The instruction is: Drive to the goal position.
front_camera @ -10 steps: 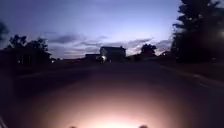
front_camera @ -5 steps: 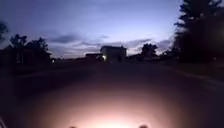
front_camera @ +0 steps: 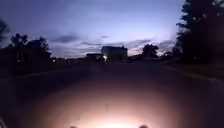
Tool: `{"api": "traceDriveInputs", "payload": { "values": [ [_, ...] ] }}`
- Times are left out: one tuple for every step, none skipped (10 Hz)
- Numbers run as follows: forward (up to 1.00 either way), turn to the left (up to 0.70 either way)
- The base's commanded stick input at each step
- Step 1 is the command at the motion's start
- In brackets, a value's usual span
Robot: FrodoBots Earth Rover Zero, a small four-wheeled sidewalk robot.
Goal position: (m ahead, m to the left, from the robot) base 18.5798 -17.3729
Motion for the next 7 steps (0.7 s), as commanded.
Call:
{"api": "traceDriveInputs", "payload": {
  "values": [
    [0.7, 0.0],
    [0.7, 0.0],
    [0.7, 0.0],
    [0.7, 0.0],
    [0.7, 0.0],
    [0.7, 0.0],
    [0.7, 0.0]
  ]
}}
